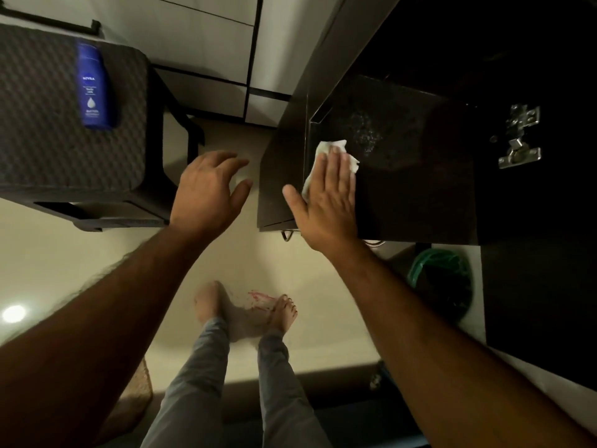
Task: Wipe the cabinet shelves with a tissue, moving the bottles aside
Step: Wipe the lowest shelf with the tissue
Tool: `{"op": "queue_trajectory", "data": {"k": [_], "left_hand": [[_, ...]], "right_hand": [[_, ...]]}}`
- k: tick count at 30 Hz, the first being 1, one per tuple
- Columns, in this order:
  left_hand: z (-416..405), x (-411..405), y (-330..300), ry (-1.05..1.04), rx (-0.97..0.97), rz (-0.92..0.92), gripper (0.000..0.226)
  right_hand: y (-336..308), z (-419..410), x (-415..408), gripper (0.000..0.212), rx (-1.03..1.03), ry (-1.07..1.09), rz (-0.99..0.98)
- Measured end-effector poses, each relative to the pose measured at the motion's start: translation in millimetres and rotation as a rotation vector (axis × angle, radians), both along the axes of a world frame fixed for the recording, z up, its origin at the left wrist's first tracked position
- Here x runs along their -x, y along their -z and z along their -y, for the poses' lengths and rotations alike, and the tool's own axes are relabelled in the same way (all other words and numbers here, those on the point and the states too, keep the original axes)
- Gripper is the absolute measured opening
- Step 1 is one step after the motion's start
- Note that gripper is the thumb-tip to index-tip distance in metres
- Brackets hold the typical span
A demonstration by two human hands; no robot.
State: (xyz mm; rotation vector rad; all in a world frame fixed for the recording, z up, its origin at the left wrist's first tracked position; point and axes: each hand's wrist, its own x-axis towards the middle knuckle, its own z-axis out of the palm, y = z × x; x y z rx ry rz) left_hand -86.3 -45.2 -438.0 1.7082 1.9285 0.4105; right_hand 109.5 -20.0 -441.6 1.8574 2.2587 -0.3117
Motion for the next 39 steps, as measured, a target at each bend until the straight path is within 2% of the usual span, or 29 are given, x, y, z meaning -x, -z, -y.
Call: {"op": "queue_trajectory", "data": {"k": [5,8,12,19,26,31,34,36,39], "left_hand": [[-7.7,1.1,-7.1,0.002,0.002,0.023,0.044],[-10.6,2.5,-10.3,0.004,-0.011,0.024,0.043],[-9.9,2.7,-9.7,-0.009,-0.016,0.024,0.042],[-5.1,0.5,-12.4,-0.017,-0.015,0.035,0.041],[-6.8,-3.7,-15.8,-0.027,-0.016,0.009,0.041],[-8.2,-13.4,-19.7,-0.039,-0.024,0.000,0.040],[-7.2,-26.9,-19.9,-0.039,-0.014,0.023,0.041],[-7.9,-38.9,-19.7,-0.028,-0.007,0.042,0.041],[-15.4,-55.7,-18.7,-0.001,-0.015,0.048,0.041]], "right_hand": [[-10.0,44.6,-26.1,0.087,0.029,-0.224,0.040],[-10.3,26.6,-32.7,0.088,0.031,-0.153,0.024],[-0.6,-19.6,6.8,0.091,-0.012,-0.061,0.023],[-3.7,-30.7,5.0,0.087,0.001,-0.205,0.049],[0.6,-40.6,8.9,0.086,-0.008,-0.150,0.019],[-5.8,-4.4,-35.9,0.083,-0.016,-0.094,0.005],[-9.2,24.3,-82.3,0.086,0.013,-0.087,0.068],[-7.7,9.5,-103.4,0.090,-0.002,0.004,0.096],[-0.8,-46.2,-91.7,0.087,0.016,0.153,0.054]]}}
